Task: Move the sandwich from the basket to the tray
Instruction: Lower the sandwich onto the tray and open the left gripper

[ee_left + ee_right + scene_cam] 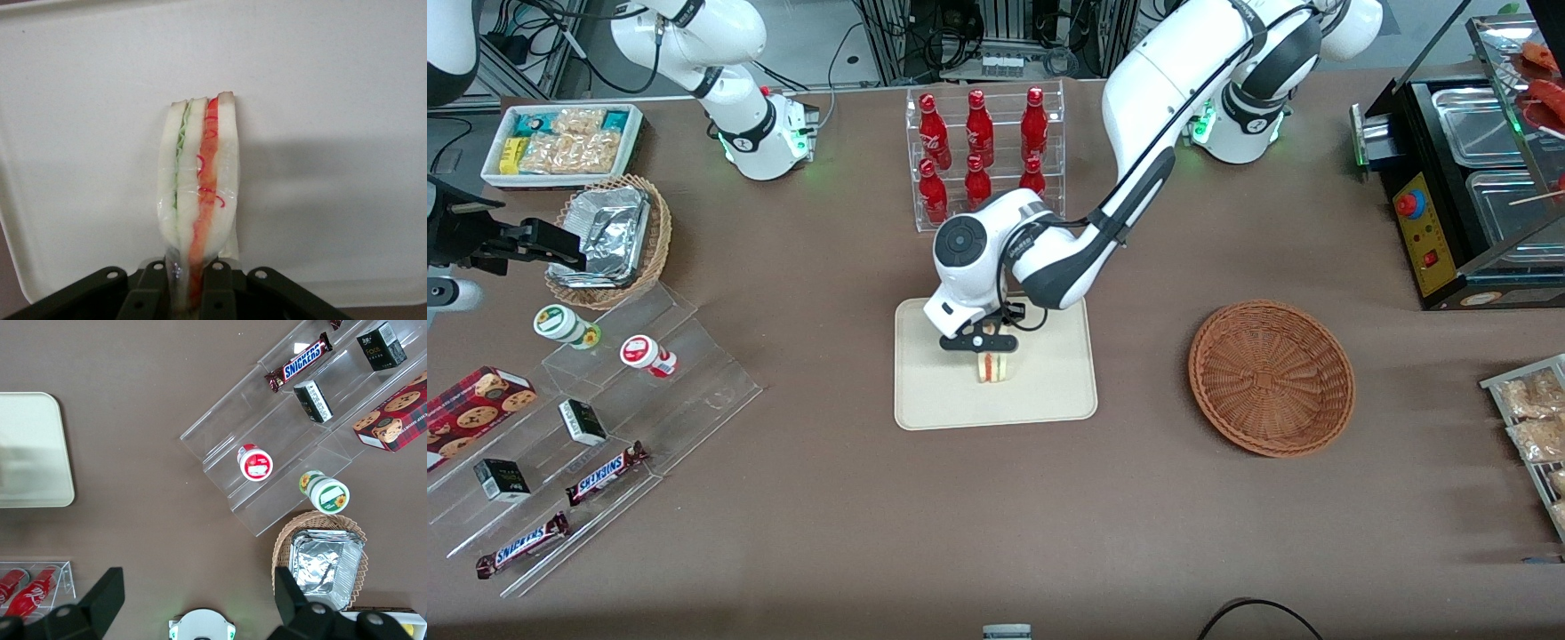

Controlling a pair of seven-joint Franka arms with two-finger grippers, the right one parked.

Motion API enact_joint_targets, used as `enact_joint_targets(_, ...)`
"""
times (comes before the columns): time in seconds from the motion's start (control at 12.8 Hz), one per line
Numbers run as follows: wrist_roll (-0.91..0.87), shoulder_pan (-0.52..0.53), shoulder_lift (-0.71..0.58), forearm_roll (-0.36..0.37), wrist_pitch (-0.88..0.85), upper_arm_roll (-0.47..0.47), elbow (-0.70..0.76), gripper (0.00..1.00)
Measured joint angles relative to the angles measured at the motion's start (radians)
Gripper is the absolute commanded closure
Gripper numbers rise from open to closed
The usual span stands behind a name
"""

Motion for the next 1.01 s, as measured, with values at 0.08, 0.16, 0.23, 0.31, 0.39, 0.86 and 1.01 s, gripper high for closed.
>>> enact_joint_targets(0.08, 0.0, 0.0, 0.002, 0.0, 0.0, 0.008, 0.0, 1.0)
enact_joint_targets(0.16, -0.001, 0.0, 0.005, 0.0, 0.0, 0.01, 0.0, 0.81)
enact_joint_targets(0.23, -0.002, 0.0, 0.006, 0.0, 0.0, 0.009, 0.0, 0.33)
enact_joint_targets(0.31, -0.006, -0.001, 0.006, 0.0, 0.0, 0.009, 0.0, 0.0)
enact_joint_targets(0.39, -0.009, -0.001, 0.006, 0.0, 0.0, 0.009, 0.0, 0.0)
enact_joint_targets(0.86, -0.016, 0.002, -0.027, 0.0, -0.014, 0.015, 0.07, 0.0)
enact_joint_targets(1.01, -0.017, 0.002, -0.087, 0.0, -0.063, 0.038, 0.092, 0.0)
